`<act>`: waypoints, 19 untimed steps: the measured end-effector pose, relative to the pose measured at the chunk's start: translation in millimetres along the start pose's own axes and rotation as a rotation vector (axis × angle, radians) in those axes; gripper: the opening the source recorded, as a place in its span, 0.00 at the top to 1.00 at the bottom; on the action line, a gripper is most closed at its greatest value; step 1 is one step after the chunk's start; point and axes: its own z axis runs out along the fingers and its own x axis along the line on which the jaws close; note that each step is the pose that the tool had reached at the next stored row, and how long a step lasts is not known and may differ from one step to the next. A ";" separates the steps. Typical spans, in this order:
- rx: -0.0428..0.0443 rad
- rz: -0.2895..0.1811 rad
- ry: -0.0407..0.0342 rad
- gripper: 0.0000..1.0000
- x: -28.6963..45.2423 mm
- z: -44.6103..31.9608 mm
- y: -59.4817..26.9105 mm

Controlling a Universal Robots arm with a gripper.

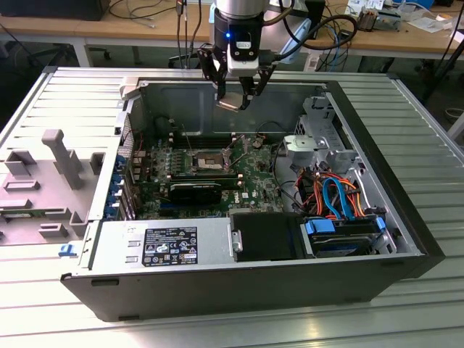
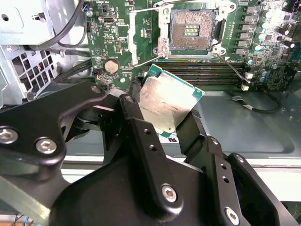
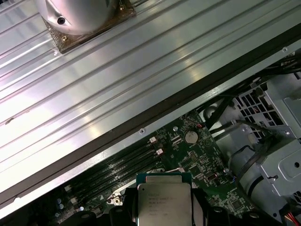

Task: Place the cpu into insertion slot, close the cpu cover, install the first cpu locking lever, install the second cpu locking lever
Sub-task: 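Place the cpu into insertion slot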

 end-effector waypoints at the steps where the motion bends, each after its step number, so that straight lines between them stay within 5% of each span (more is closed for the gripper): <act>1: 0.0000 0.001 -0.0001 0.45 0.0 0.0 0.0; 19: -0.0003 0.020 -0.0017 0.45 0.0 0.3 0.0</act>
